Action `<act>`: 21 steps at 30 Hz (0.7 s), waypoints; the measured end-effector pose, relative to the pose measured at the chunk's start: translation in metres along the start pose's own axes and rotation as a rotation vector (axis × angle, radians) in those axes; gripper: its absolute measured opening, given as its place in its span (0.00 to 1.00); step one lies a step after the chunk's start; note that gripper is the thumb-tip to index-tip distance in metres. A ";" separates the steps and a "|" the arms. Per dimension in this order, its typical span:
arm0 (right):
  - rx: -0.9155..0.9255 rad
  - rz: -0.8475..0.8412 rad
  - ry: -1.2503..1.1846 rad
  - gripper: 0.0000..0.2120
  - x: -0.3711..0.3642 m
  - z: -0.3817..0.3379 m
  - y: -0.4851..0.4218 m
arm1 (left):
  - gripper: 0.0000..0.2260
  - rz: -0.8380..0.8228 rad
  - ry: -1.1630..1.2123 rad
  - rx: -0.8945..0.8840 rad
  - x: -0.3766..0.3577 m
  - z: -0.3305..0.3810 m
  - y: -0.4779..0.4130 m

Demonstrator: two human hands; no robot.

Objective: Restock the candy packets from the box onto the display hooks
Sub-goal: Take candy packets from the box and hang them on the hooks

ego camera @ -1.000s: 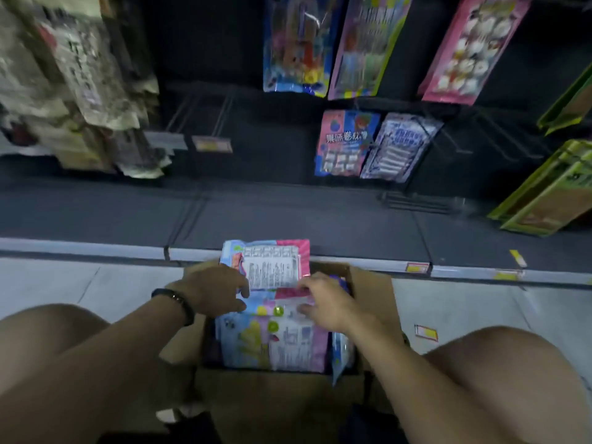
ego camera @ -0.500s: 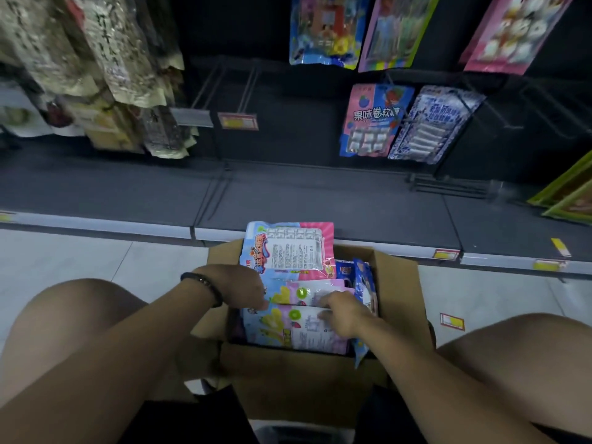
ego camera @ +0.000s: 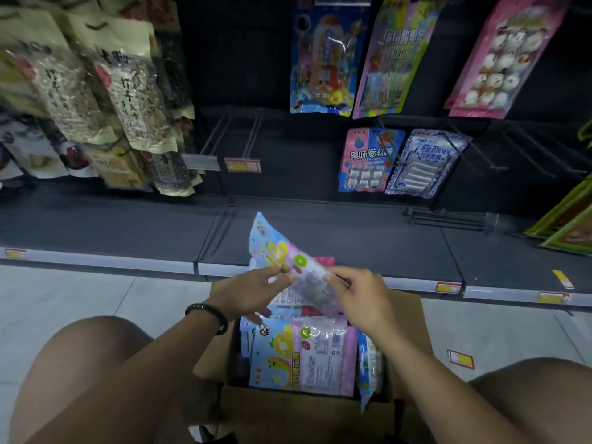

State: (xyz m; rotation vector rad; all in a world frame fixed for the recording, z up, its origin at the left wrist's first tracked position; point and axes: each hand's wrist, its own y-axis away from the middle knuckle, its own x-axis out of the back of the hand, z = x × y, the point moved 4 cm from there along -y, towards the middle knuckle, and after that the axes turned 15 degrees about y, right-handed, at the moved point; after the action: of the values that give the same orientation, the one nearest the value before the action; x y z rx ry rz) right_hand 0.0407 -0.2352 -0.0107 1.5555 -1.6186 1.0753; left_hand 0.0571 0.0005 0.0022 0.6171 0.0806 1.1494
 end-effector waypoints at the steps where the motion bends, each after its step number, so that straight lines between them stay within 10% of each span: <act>1: 0.068 -0.012 -0.036 0.14 0.000 -0.011 0.003 | 0.31 -0.022 0.137 0.022 -0.007 0.003 0.003; 10: 0.359 -0.199 0.066 0.26 -0.021 -0.045 0.015 | 0.12 0.048 0.578 -0.057 -0.013 0.009 -0.017; 21: 0.074 -0.072 -0.269 0.42 0.042 -0.001 -0.013 | 0.11 -0.072 0.396 -0.166 0.009 0.040 0.008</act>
State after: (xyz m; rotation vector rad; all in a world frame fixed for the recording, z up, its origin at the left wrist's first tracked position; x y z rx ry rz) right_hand 0.0494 -0.2536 0.0282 1.8580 -1.6981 0.9280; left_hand 0.0693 -0.0062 0.0421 0.2318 0.3396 1.1822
